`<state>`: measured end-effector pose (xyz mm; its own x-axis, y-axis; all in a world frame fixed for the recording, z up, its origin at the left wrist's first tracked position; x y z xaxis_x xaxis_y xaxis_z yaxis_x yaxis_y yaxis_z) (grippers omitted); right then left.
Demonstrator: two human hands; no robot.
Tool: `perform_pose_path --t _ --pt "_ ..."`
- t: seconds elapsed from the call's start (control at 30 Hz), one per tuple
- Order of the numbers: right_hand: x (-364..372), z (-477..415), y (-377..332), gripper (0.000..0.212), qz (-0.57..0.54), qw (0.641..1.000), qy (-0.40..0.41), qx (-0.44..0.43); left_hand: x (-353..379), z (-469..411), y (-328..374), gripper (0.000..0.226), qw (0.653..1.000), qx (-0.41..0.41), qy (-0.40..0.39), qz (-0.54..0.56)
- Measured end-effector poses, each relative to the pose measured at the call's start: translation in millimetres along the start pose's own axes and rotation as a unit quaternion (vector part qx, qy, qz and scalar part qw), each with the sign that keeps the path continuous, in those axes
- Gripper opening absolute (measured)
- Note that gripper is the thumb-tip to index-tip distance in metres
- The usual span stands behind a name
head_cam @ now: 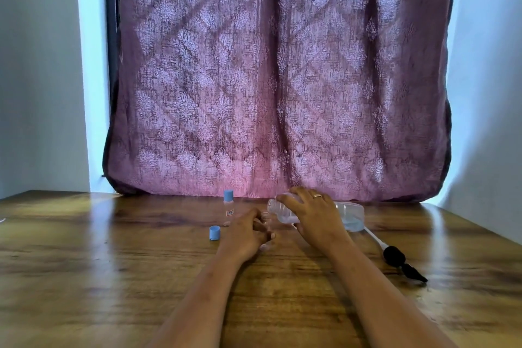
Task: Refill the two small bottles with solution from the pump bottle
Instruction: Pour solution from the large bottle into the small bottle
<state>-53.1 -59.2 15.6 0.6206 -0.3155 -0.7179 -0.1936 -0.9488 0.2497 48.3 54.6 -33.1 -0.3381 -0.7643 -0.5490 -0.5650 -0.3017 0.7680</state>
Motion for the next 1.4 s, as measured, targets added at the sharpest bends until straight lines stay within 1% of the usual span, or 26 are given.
perform_pose_path --t 0.37,0.63,0.8,1.0,1.4 --pt "0.9 -0.6 -0.4 0.068 0.008 1.0 -0.001 -0.002 -0.7 0.3 -2.1 0.028 1.0 -0.009 0.001 0.019" --pt "-0.4 -0.8 -0.8 0.066 0.019 1.0 -0.003 -0.004 -0.4 -1.0 -2.4 0.026 1.0 -0.006 -0.001 0.011" --pt "-1.7 -0.8 -1.0 0.07 0.024 1.0 0.0 -0.002 0.3 -1.9 -4.0 0.027 1.0 -0.008 -0.009 0.008" --pt "-1.8 -1.0 -1.4 0.068 0.019 1.0 0.01 -0.005 -1.1 -3.8 -4.7 0.021 1.0 0.0 0.012 -0.027" --pt "-1.1 -2.5 -1.6 0.068 0.033 0.999 0.007 -0.006 -1.4 -3.0 -3.4 0.021 1.0 -0.001 0.011 -0.026"
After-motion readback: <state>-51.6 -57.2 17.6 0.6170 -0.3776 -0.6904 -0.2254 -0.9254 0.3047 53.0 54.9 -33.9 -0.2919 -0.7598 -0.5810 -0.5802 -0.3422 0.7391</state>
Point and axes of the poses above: each hand's wrist, its own z-axis away from the middle knuckle, its own x-axis out of the palm, y = z × x, the point moved 5 cm from there along -z, towards the middle knuckle, and after that the axes turned 3 degrees about -x, right-handed, at the moved point
